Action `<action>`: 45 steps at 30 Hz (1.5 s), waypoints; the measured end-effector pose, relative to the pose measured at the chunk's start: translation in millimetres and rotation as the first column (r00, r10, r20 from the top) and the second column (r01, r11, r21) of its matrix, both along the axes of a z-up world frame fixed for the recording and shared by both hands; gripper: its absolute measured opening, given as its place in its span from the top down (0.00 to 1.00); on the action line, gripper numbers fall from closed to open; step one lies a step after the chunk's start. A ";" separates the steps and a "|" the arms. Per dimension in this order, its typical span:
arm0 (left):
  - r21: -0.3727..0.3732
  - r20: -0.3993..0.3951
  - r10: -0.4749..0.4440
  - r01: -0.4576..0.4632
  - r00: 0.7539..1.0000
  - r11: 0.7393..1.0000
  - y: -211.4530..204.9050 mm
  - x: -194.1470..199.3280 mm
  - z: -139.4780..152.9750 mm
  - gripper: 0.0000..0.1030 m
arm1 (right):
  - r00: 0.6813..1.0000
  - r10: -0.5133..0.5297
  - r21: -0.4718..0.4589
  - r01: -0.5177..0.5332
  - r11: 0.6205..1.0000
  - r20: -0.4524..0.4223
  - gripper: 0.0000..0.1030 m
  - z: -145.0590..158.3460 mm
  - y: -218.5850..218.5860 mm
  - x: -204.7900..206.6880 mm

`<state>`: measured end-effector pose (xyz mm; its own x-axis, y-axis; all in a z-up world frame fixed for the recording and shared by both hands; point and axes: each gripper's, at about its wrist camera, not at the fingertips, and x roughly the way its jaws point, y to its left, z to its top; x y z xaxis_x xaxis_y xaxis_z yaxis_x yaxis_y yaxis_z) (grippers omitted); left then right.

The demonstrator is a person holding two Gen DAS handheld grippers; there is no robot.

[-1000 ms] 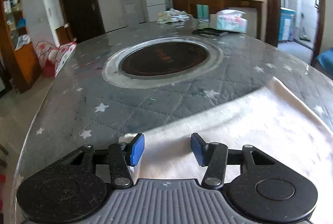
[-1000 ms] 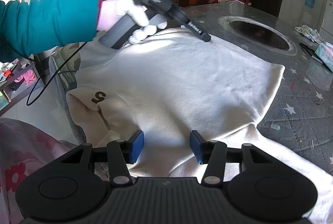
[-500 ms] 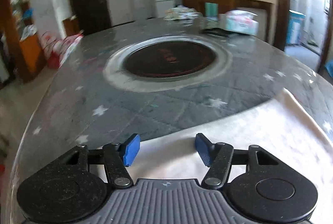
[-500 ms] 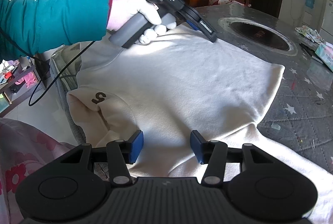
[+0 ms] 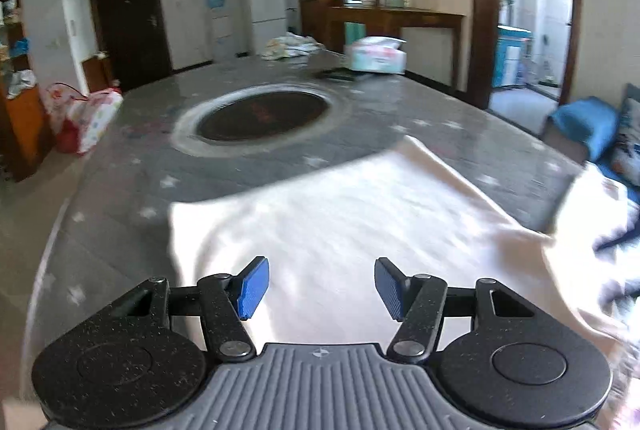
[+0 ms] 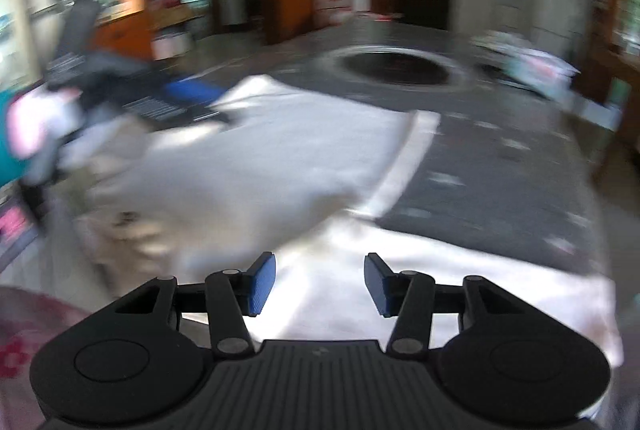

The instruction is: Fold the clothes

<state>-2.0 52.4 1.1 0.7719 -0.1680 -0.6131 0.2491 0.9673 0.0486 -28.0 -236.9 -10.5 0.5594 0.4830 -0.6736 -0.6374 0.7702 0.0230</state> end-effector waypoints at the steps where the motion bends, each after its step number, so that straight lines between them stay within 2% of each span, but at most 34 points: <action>1: -0.015 0.000 -0.016 0.016 1.000 1.000 -5.2 -7.2 -0.3 0.40 | 0.998 -0.054 -0.014 0.054 0.998 0.013 0.54 -0.2 -9.5 2.6; 4: -0.053 0.002 -0.070 0.070 0.998 0.996 -23.1 -24.9 -0.8 0.40 | 0.966 -0.255 -0.044 0.257 0.965 0.038 0.55 -3.5 -46.4 16.2; 10: -0.072 0.009 -0.151 0.151 0.989 0.986 -50.5 -44.6 -2.6 0.40 | 0.911 -0.411 -0.049 0.412 0.910 0.038 0.61 -14.4 -82.2 27.3; 17: -0.100 -0.006 -0.200 0.198 0.980 0.975 -69.2 -55.5 -7.5 0.40 | 0.816 -0.577 -0.055 0.578 0.814 0.039 0.62 -27.2 -123.8 40.2; 18: -0.096 -0.007 -0.205 0.203 0.979 0.974 -71.3 -56.5 -8.1 0.40 | 0.812 -0.582 -0.048 0.583 0.811 0.032 0.62 -27.9 -126.0 40.7; 20: -0.096 -0.010 -0.215 0.213 0.977 0.972 -74.7 -58.0 -9.3 0.40 | 0.813 -0.581 -0.041 0.582 0.812 0.028 0.67 -28.1 -126.7 41.0; 21: -0.096 -0.011 -0.220 0.218 0.975 0.971 -76.4 -58.8 -9.9 0.40 | 0.819 -0.573 -0.038 0.573 0.819 0.024 0.74 -28.4 -126.7 42.1; 23: -0.095 -0.015 -0.230 0.227 0.973 0.969 -79.7 -60.4 -11.1 0.40 | 0.825 -0.565 -0.027 0.565 0.825 0.010 0.79 -27.9 -126.3 43.7; 24: -0.097 -0.018 -0.235 0.232 0.972 0.968 -81.3 -60.7 -11.7 0.40 | 0.825 -0.565 -0.016 0.565 0.825 -0.002 0.85 -27.8 -127.4 44.2; 27: -0.100 -0.022 -0.254 0.251 0.967 0.963 -87.2 -61.4 -12.6 0.40 | 0.820 -0.571 0.027 0.572 0.820 -0.016 0.91 -23.8 -130.0 42.2; 30: -0.104 -0.017 -0.289 0.286 0.957 0.953 -93.5 -63.3 -13.0 0.40 | 0.819 -0.573 0.097 0.572 0.814 -0.023 0.92 -10.5 -132.6 38.1; 33: -0.111 -0.018 -0.331 0.327 0.943 0.938 -98.6 -65.3 -14.8 0.40 | 0.834 -0.551 0.151 0.545 0.825 0.000 0.92 11.3 -130.9 32.6; 38: -0.133 -0.034 -0.401 0.394 0.915 0.909 -110.3 -68.2 -22.4 0.40 | 0.884 -0.464 0.231 0.441 0.867 0.057 0.92 58.8 -113.2 26.6; 45: -0.190 -0.050 -0.486 0.470 0.872 0.862 -121.8 -74.0 -32.5 0.39 | 0.951 -0.282 0.249 0.244 0.937 0.129 0.92 107.3 -59.4 24.3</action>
<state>-76.0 -69.4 -31.4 0.5115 -0.6078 -0.6074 0.6784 0.7195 -0.1487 -3.7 -296.2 96.8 0.7784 0.4332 -0.4543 -0.4222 0.8969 0.1319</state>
